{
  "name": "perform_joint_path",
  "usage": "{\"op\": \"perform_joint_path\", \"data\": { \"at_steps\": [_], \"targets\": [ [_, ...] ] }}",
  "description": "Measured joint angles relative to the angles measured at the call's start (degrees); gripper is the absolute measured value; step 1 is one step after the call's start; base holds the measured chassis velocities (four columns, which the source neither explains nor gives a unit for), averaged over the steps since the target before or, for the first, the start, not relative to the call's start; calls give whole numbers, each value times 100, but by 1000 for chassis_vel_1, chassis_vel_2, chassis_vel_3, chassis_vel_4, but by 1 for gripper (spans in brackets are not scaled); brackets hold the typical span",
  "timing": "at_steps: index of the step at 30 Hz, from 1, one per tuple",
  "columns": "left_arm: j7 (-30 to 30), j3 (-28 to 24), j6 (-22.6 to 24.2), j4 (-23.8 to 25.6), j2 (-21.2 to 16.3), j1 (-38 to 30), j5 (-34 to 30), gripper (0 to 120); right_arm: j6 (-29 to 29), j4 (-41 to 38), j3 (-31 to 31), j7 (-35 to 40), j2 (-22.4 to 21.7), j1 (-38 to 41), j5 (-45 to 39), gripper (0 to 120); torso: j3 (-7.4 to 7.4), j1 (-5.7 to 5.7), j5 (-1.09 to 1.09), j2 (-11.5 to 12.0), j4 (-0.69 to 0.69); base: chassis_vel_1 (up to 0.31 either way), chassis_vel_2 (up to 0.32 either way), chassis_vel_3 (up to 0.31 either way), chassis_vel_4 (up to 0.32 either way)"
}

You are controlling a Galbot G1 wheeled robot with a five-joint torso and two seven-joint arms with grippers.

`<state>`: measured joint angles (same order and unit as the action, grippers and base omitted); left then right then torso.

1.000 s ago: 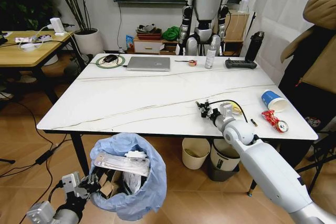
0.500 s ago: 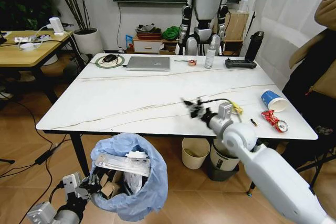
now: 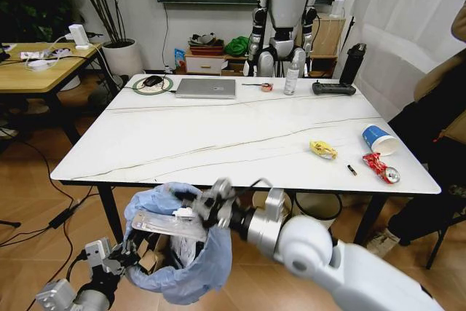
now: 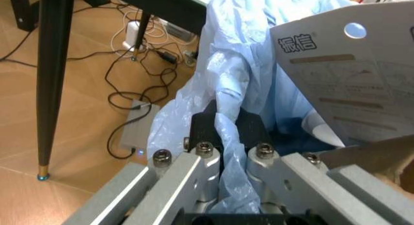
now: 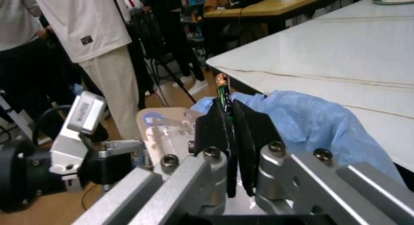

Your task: Pick up the trash bin and place the trash from the table into it.

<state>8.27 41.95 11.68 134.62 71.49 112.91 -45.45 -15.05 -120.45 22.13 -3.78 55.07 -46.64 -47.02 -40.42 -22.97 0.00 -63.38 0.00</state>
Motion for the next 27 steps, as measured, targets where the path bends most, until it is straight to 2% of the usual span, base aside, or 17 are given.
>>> {"op": "perform_joint_path", "data": {
  "at_steps": [4,6,10,13,18,20,21,22,24,26,27],
  "targets": [
    [2,-24,2,-10,0,-29,-2,0,-1,59,-156,44,-40,-3,49,22,0,0,0,0,0,0,0,0,0],
    [2,-28,3,-19,-4,-35,-3,0,-1,56,-180,49,-55,-24,53,24,0,0,0,0,0,0,0,0,0],
    [26,-37,18,-70,-74,-99,-54,0,-2,11,-330,115,-112,-153,125,44,0,0,0,0,0,0,0,0,0],
    [37,-43,24,-80,-92,-120,-71,0,-39,-2,-456,208,-103,-176,154,51,0,0,0,0,0,0,0,0,0],
    [23,-100,24,-134,-108,-122,-43,0,-341,137,-963,667,-74,-220,431,69,-1,0,0,0,-1,0,0,0,0],
    [20,-101,22,-134,-107,-116,-37,0,-372,153,-1000,710,-72,-220,449,70,0,0,0,0,-1,0,0,0,0],
    [15,-103,20,-134,-104,-108,-29,0,-433,183,-1067,802,-69,-219,482,77,-1,0,0,0,0,0,0,0,0],
    [-2,-105,9,-134,-98,-84,-12,0,-580,286,-1277,1084,-70,-236,589,86,0,0,1,0,1,0,0,0,0],
    [-29,-116,-3,-128,-105,-76,18,0,-799,447,-1646,1384,-97,-327,698,93,-1,0,1,0,2,0,0,0,0],
    [-53,-140,-13,-128,-143,-90,26,0,-1003,560,-2125,1477,-159,-512,697,98,-1,0,1,0,1,0,0,0,0],
    [-53,-140,-13,-128,-143,-90,26,0,-1003,560,-2125,1477,-159,-512,697,98,-1,0,1,0,1,0,0,0,0]
  ]
}}
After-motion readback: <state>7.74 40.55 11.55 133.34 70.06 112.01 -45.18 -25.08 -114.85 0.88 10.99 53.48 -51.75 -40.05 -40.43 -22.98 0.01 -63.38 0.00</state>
